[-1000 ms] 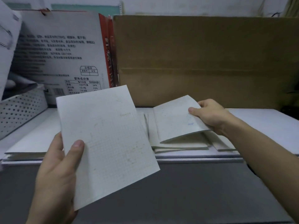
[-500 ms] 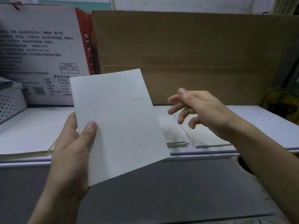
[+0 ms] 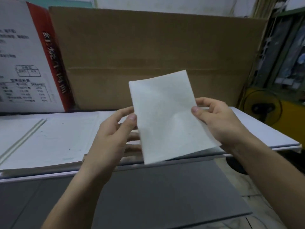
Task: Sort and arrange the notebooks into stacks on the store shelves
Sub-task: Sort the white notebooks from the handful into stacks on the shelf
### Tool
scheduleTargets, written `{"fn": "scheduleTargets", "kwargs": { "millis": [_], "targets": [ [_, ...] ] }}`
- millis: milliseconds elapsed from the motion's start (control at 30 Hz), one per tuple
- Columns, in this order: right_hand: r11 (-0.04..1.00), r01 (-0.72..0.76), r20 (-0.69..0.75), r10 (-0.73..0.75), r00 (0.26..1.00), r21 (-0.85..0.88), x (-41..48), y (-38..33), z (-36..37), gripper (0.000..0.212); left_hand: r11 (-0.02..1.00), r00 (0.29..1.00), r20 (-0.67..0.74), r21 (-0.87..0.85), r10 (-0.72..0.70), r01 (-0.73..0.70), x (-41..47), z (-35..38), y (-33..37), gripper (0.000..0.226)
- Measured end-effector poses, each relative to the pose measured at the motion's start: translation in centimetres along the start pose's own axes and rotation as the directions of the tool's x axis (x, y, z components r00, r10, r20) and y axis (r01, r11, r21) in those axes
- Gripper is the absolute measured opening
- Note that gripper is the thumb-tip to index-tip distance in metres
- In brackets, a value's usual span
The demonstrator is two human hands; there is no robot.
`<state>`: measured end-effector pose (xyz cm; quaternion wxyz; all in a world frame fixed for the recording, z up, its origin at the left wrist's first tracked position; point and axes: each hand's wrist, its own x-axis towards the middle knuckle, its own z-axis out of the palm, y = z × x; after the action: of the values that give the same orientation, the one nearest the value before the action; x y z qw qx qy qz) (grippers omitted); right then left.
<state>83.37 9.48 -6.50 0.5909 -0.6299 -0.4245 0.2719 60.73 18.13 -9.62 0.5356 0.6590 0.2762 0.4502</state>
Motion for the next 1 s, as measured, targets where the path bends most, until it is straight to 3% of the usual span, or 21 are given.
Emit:
{"fn": "scheduleTargets", "kwargs": {
  "millis": [100, 267, 467, 567, 800, 1000],
  "targets": [
    [0.998, -0.064, -0.073, 0.063, 0.995, -0.006, 2.4, -0.2, -2.6, 0.018, 0.993, 0.993, -0.086, 0.098, 0.077, -0.069, 0.2, -0.6, -0.3, 0.028],
    [0.980, -0.170, -0.166, 0.152, 0.974, -0.099, 5.1, 0.1, -5.8, 0.011, 0.953, 0.986, -0.099, 0.284, 0.137, -0.104, 1.0, -1.4, -0.7, 0.024],
    [0.955, -0.231, -0.089, 0.218, 0.972, -0.186, 5.1, 2.8, -4.6, 0.012, 0.748, 0.966, -0.050, 0.643, 0.255, -0.164, 1.7, -1.6, -1.8, 0.031],
    [0.959, -0.226, -0.077, 0.216, 0.973, -0.171, 5.1, 3.0, -4.5, 0.014, 0.695, 0.965, -0.030, 0.700, 0.259, -0.165, 1.4, -1.5, -2.0, 0.035],
    [0.972, -0.213, -0.205, 0.190, 0.960, -0.098, 6.3, 0.9, -7.3, 0.011, 0.661, 0.965, -0.021, 0.733, 0.262, -0.164, 1.2, -1.5, -2.0, 0.034],
    [0.965, -0.196, -0.083, 0.184, 0.979, -0.174, 5.8, 3.1, -4.6, 0.014, 0.557, 0.975, 0.060, 0.813, 0.214, -0.173, 1.9, -0.9, -1.5, 0.038]
  ]
}}
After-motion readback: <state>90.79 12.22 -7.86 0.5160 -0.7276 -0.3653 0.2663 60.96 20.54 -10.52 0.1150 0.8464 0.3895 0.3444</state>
